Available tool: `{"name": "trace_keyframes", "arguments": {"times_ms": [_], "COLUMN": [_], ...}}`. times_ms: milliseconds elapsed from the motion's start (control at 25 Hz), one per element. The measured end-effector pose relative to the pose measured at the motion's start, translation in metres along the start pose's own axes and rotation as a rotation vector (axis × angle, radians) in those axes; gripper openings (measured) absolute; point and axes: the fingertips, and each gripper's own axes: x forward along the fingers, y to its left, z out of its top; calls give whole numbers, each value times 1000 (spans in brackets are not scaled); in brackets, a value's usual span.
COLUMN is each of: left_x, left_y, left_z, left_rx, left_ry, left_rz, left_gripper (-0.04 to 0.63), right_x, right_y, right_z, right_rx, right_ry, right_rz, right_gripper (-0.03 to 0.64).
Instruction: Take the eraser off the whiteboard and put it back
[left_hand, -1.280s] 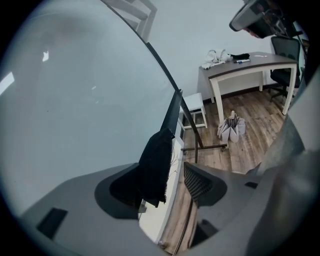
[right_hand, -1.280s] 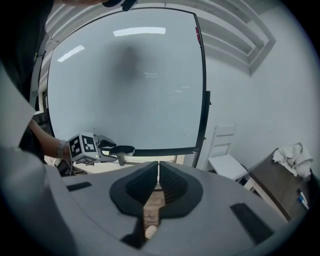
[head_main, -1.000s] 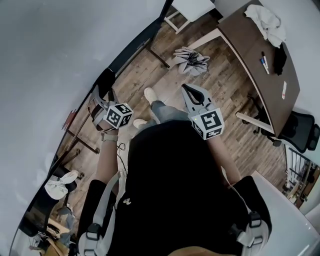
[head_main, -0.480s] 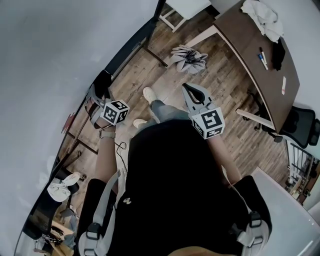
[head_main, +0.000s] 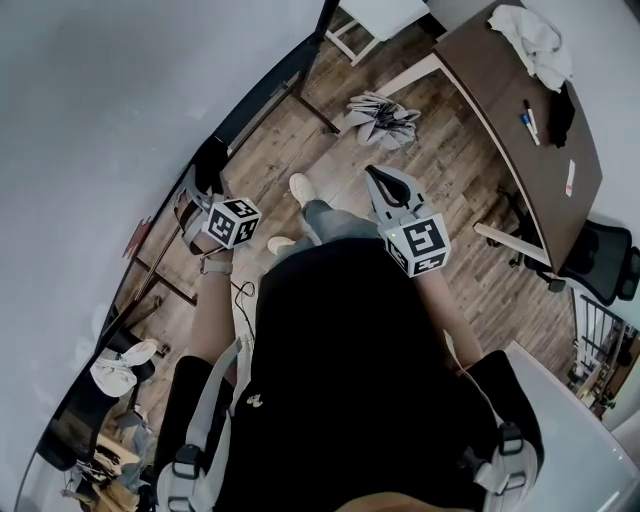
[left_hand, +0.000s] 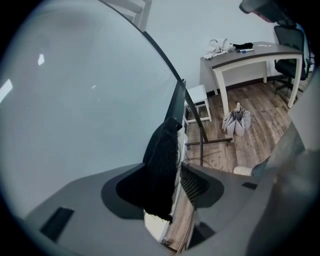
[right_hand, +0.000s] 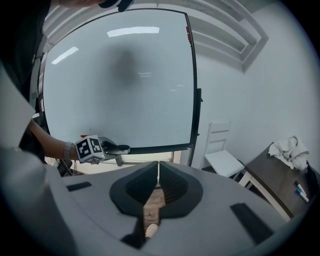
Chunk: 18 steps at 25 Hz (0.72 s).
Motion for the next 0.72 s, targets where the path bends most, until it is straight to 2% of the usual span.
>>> {"name": "trace_keyframes", "arguments": {"times_ms": [200, 440, 720], "left_x": [-9, -23, -47], "left_y": [-3, 2, 10], "left_z": [-3, -8, -15], "left_rx": [-34, -113, -263], "left_ry": [-6, -23, -53], "left_rz": [-21, -35, -66], "left_gripper": [213, 195, 184], "right_x": [3, 6, 18], "right_y": [6, 15, 33], "right_z": [2, 4, 15], "right_rx": [-10, -26, -56], "right_ry": [-6, -14, -30], "right_rz": [24, 55, 119], "right_gripper": [18, 18, 18]}}
